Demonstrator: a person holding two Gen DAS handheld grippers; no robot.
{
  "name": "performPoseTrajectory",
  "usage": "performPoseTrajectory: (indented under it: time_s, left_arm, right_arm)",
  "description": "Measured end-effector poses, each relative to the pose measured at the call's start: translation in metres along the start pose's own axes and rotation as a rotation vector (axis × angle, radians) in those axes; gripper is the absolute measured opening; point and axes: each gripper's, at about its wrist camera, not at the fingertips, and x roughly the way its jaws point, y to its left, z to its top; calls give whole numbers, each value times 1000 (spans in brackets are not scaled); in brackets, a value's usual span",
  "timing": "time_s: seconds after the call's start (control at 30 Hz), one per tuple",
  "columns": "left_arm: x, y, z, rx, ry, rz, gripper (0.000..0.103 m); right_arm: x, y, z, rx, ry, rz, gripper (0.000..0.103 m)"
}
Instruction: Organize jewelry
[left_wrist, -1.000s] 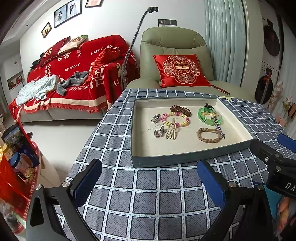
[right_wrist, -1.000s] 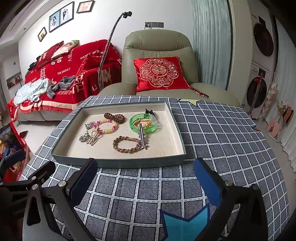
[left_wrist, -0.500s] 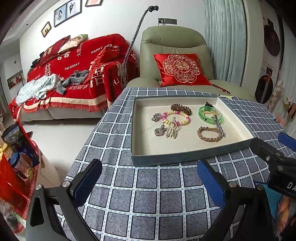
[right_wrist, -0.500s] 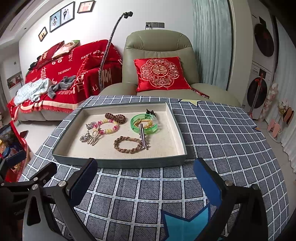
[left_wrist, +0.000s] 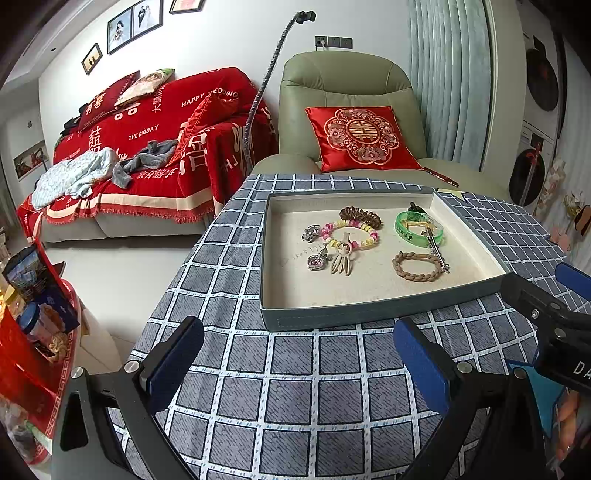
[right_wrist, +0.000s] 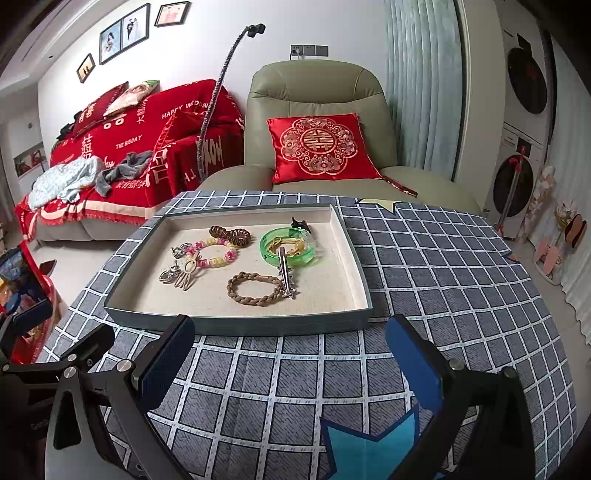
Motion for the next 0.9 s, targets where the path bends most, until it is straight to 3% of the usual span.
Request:
performPoseTrajectory:
  time_s: [0.9]
  left_arm:
    - [-4, 1, 3, 0, 0, -13, 103]
  right_arm:
    - [-2, 1, 1, 0, -3, 1, 103]
